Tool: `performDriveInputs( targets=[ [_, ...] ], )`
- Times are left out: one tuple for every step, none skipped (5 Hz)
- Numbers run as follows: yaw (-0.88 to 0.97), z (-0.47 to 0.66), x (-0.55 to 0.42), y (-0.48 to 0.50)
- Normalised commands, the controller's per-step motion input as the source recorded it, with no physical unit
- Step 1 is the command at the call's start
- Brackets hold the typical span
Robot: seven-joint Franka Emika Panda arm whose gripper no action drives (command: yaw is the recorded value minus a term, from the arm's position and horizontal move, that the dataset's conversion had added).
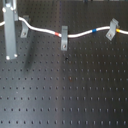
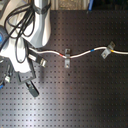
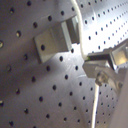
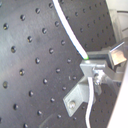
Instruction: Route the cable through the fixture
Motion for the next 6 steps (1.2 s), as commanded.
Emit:
performDriveInputs(
  targets=[
    [-0.4, -0.1, 0.059, -0.35],
    [-0.37, 0.12, -0.062, -0.167],
    [-0.29, 0.46, -0.316, 0.072],
    [-0.32, 0.45, -0.434, 0.136],
    [-0.29, 0.25, -0.416, 0.026],
    [-0.02, 0.0, -0.06, 0.01]
  ],
)
